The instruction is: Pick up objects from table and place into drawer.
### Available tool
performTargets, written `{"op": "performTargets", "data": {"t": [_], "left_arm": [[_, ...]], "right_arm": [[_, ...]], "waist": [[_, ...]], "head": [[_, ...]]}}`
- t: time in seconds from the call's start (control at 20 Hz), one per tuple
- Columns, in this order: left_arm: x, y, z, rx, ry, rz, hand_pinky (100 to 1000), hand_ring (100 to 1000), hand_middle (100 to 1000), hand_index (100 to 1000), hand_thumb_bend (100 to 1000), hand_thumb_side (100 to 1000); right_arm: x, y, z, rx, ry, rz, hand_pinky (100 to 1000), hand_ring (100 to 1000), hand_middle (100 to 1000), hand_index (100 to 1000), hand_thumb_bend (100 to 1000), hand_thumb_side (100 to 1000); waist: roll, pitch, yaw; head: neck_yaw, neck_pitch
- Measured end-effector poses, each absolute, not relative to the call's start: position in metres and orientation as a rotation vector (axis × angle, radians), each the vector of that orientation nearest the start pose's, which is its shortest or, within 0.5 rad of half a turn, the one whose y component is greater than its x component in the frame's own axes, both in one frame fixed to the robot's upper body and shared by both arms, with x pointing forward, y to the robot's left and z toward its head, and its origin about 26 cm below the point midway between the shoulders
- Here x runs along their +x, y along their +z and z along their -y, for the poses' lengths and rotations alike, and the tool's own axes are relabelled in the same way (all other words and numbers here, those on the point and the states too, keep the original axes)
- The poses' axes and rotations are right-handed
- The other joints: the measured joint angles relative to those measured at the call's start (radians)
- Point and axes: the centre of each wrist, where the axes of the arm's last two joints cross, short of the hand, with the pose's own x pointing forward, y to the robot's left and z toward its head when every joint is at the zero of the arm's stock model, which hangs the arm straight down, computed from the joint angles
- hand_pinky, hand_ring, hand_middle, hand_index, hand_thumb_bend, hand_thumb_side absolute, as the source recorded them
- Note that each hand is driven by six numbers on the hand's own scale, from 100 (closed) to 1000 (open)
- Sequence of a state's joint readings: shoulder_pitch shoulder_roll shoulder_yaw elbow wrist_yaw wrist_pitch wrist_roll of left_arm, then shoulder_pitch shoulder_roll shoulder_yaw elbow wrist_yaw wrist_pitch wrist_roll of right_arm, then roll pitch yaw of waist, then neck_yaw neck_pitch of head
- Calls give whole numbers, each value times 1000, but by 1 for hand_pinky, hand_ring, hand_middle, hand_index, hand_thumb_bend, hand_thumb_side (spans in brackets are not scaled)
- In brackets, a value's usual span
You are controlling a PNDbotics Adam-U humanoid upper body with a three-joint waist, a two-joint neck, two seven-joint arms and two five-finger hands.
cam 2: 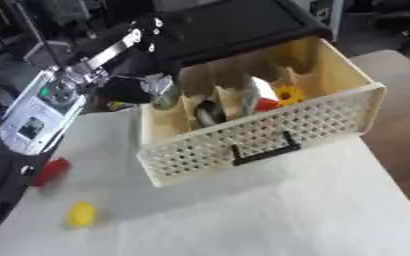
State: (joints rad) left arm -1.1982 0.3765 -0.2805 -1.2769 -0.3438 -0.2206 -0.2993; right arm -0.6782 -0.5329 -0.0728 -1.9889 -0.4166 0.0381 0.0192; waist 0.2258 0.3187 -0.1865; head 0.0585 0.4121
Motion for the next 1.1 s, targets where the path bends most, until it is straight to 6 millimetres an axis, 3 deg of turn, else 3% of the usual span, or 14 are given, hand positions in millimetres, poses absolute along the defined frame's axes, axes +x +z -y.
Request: {"op": "performTargets", "data": {"t": [0.3,0.55,1.1], "left_arm": [[430,354,-143,-520,1775,-3004,658,836,896,1000,100,273],[417,361,-145,-403,1675,-3069,617,798,836,970,100,395],[341,389,-176,-30,1344,-3192,577,756,773,923,100,491]], "right_arm": [[304,337,267,177,423,2567,724,706,380,710,100,1000],[304,337,267,180,411,2573,720,704,384,711,100,1000],[304,338,268,185,355,2614,716,697,391,711,100,1000]], "waist": [[-1,0,3],[-18,-1,17],[-65,-23,61]], "head": [[0,1],[0,14],[-25,53]]}}
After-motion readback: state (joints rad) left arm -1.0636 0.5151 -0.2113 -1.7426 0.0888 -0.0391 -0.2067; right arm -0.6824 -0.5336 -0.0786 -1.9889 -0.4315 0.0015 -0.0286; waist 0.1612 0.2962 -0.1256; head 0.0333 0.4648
